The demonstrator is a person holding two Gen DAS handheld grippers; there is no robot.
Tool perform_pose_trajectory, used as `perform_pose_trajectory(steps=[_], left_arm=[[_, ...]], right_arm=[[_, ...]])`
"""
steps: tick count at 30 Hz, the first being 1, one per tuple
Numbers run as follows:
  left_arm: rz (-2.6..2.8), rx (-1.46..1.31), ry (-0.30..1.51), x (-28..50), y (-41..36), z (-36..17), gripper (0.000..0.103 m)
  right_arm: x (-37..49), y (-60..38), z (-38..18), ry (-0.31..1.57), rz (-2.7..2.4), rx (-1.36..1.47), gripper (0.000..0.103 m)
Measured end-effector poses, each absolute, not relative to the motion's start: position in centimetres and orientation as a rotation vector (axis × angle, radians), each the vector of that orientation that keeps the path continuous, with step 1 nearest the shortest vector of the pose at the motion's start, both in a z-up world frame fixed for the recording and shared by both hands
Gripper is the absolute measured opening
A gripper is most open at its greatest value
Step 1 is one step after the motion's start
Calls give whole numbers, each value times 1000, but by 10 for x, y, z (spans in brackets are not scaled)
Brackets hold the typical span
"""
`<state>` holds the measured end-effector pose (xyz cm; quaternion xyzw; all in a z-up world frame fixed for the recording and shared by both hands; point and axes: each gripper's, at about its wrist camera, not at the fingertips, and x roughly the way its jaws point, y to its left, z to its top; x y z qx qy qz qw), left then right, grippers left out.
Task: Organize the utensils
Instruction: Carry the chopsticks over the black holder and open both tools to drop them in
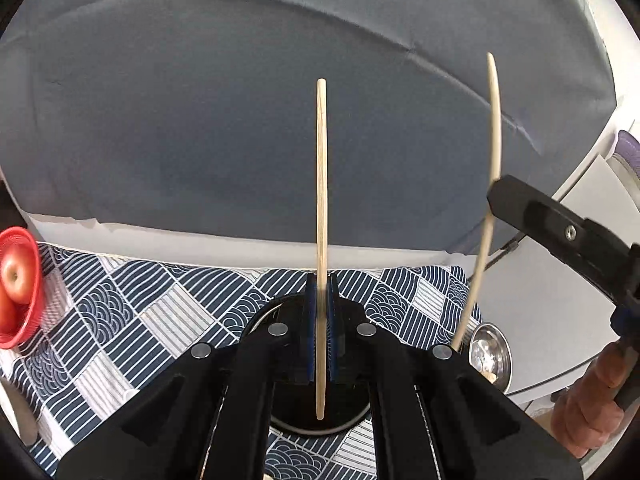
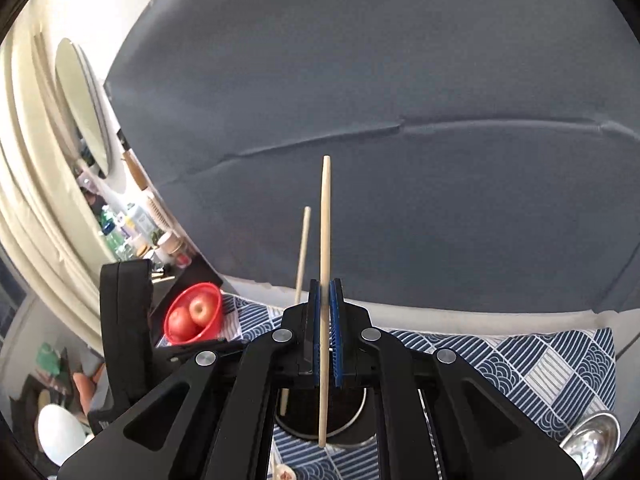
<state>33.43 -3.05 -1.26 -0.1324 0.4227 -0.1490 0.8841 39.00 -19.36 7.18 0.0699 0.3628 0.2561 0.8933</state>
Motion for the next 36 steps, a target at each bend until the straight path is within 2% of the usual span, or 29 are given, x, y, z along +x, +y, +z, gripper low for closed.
perform_pose_trajectory(steps=[17,32,34,36], left_arm=[[-296,-275,882,327,-29,-50,5],[-313,-228,906,296,-43,-41,5],[-313,-214,911,292,-43,-40,5],[-299,-199,912,287,-42,-37,11]], right_arm=[[410,-173,1,834,463,101,5],[375,-187,-1,850,506,68,5],[372,-191,2,844,509,80,8],[369,-196,6,836,509,95,8]])
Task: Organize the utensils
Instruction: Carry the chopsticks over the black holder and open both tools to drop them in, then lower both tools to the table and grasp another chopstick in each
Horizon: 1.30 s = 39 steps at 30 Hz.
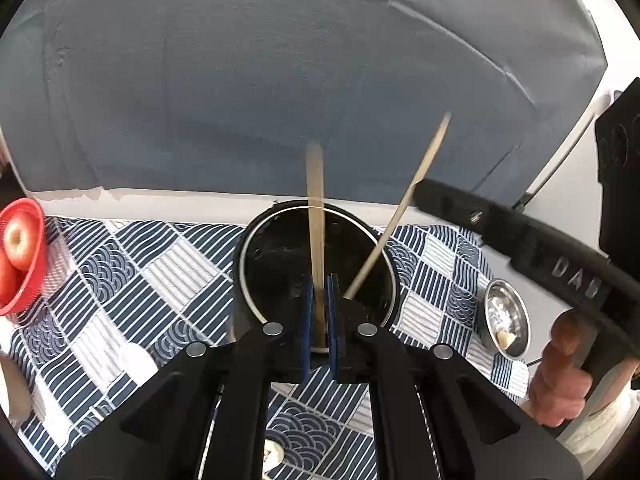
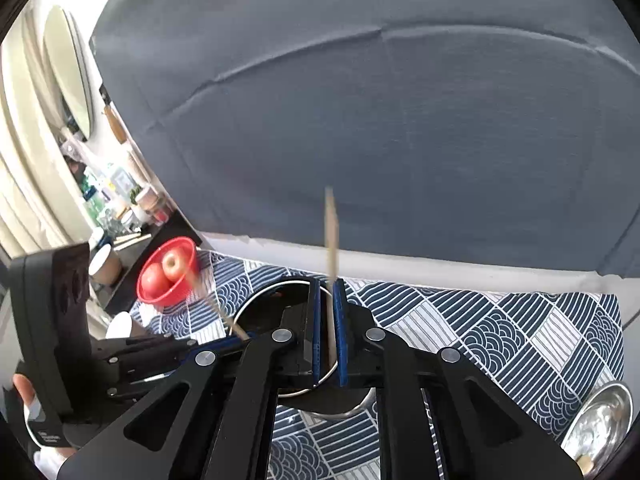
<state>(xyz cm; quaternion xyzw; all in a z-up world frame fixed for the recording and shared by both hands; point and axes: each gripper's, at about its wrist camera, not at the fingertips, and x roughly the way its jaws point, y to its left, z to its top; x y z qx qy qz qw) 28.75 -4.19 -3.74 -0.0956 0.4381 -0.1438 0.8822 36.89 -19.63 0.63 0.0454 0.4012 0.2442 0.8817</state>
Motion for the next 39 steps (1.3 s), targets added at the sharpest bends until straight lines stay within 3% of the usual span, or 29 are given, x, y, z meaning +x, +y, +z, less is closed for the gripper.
perform_pose_trajectory(steps=[5,7,9,11,13,17,19,39], left_arm=[[-274,-180,910,274,-37,-32,47],[-262,-182,911,272,-33,-29,54],[-240,-179,920,268,-30,-28,68],[-228,-179,927,262,-26,-28,72],[-209,-172,943,257,-23,-30,78],[-179,-177,962,244,-17,-35,87],[-153,-188,975,236,-11,-41,90],[26,-240,1147,175,28,-107,94]], right_arm=[[364,-204,14,832,512,80,10],[362,-205,15,833,520,74,22],[357,-207,17,824,528,55,36],[348,-208,19,804,539,28,44],[339,-208,21,789,560,1,63],[323,-209,20,767,584,-51,79],[317,-209,18,772,592,-65,84],[269,-204,-43,928,681,-218,86]])
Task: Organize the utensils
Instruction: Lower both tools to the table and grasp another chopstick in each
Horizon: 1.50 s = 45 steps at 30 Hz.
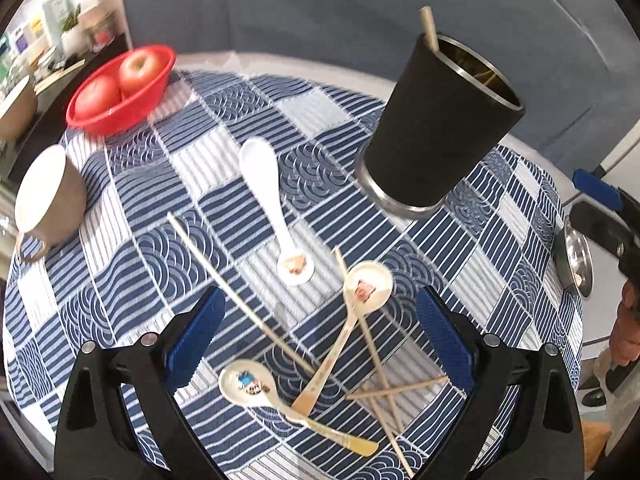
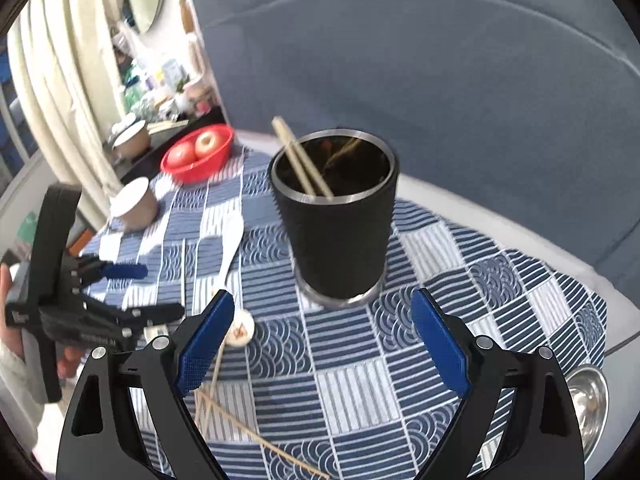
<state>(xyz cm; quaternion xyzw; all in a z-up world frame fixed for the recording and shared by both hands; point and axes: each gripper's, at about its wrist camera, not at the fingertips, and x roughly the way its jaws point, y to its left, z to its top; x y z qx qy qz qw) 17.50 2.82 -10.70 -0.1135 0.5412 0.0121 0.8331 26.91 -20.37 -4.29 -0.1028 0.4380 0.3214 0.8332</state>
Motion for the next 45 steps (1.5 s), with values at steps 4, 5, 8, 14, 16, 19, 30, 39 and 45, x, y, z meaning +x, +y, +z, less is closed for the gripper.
perform_pose_trajectory(steps=[4,5,8,14,16,19,30,39,45], left_arm=[[30,-240,1185,172,27,-117,94],[22,-245,1196,173,26,-120,94],[23,-244,1220,175,22,-127,94],[-18,-272,1263,180,12,-141,94],[-30,-224,1281,181,2,-146,93],[-58,-220,1315,183,-5,-155,87],[-85,-187,1396,194,-15,-173,55],[-99,-200,1435,210,-16,-173,14],[-113,-228,1440,207,-12,-168,12]], right_arm=[[259,-200,-62,970,715,-258,86],[255,-199,-69,983,726,-278,86],[248,-197,-84,1022,752,-318,86],[232,-196,-109,1081,797,-392,86],[225,-195,-116,1095,811,-423,86],[213,-193,-128,1121,835,-458,86],[177,-186,-170,1176,892,-617,78],[172,-182,-177,1190,923,-652,19],[183,-189,-178,1245,919,-610,12]])
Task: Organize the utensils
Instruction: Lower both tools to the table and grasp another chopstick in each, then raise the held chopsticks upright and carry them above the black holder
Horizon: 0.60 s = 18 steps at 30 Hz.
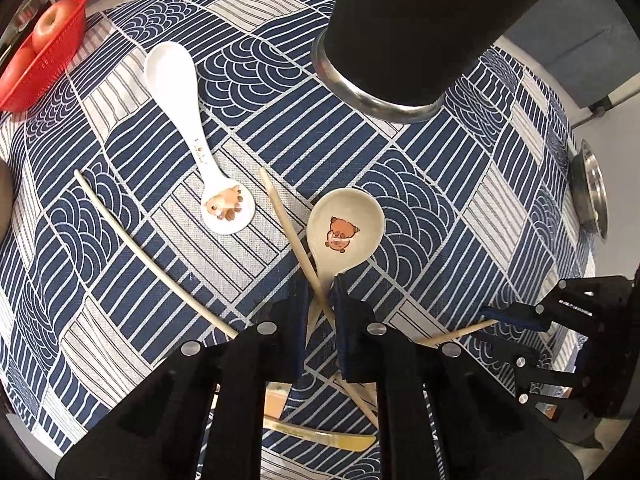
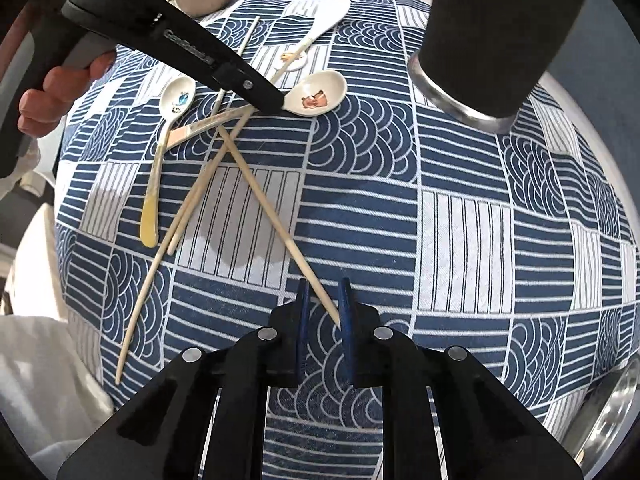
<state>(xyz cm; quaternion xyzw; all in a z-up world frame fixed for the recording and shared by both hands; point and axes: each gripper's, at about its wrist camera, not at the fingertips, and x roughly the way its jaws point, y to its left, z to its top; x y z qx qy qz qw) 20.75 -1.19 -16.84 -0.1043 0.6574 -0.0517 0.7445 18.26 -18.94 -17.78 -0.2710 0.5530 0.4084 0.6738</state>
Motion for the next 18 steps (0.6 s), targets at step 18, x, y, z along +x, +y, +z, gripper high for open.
perform_pose_trajectory(steps=[18], left_arm=[[-76,-346,1384,195,27,-132,5]], right_arm=[[205,-273,-156,1370,863,-170,5]])
